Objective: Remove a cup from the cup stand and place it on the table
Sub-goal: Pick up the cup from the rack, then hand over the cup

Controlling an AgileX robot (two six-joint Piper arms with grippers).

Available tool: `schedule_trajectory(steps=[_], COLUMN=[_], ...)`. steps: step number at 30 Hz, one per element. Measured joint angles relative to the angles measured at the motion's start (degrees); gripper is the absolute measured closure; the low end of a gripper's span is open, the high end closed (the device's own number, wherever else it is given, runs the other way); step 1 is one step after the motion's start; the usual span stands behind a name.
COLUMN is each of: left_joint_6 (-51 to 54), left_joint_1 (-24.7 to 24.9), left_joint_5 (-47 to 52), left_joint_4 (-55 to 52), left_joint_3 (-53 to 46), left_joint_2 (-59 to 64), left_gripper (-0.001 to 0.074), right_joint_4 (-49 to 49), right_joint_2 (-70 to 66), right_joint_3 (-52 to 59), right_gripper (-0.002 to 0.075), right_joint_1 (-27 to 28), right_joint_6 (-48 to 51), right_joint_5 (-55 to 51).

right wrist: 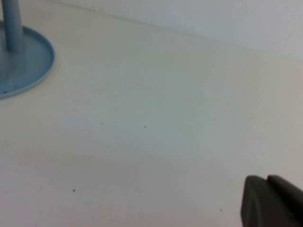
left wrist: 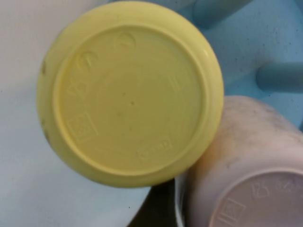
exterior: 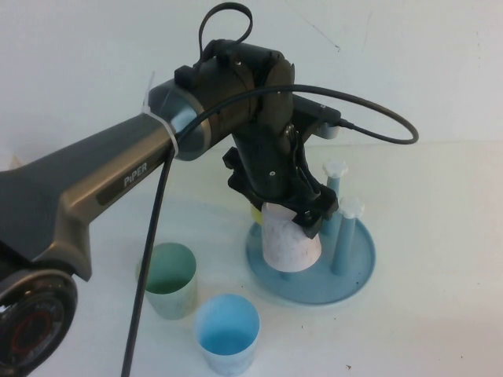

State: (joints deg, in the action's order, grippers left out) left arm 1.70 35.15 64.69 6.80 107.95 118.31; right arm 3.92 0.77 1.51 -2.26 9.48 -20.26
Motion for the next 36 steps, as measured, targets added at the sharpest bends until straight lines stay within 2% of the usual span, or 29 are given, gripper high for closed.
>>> schedule_trajectory(steps=[4, 12, 27, 36], left_joint_6=[-0.12, 0.41, 0.69, -0.81], left_joint_1=[0.0, 0.0, 0.0, 0.0], left_joint_5=[0.0, 0.0, 4.88, 6.82], left_joint_4=[0.13, 0.22, 0.22, 1.49], left_joint_3=[0.0, 0.0, 0.09, 0.09], left_joint_2=[0.08, -1.13, -16.71, -17.57], left_gripper=[0.0174, 0.0174, 0.0174, 0.0174], right_joint_4=[0.0, 0.0, 0.0, -0.13], right_joint_2=[0.0, 0.0, 0.0, 0.0], right_joint_3=[0.0, 0.0, 0.0, 0.0], right_gripper=[0.0728, 0.0728, 0.0728, 0.0728], right_joint_1=[0.0, 0.0, 0.0, 0.0], right_joint_6=[0.0, 0.0, 0.0, 0.15], right_joint_5=[0.0, 0.0, 0.0, 0.0])
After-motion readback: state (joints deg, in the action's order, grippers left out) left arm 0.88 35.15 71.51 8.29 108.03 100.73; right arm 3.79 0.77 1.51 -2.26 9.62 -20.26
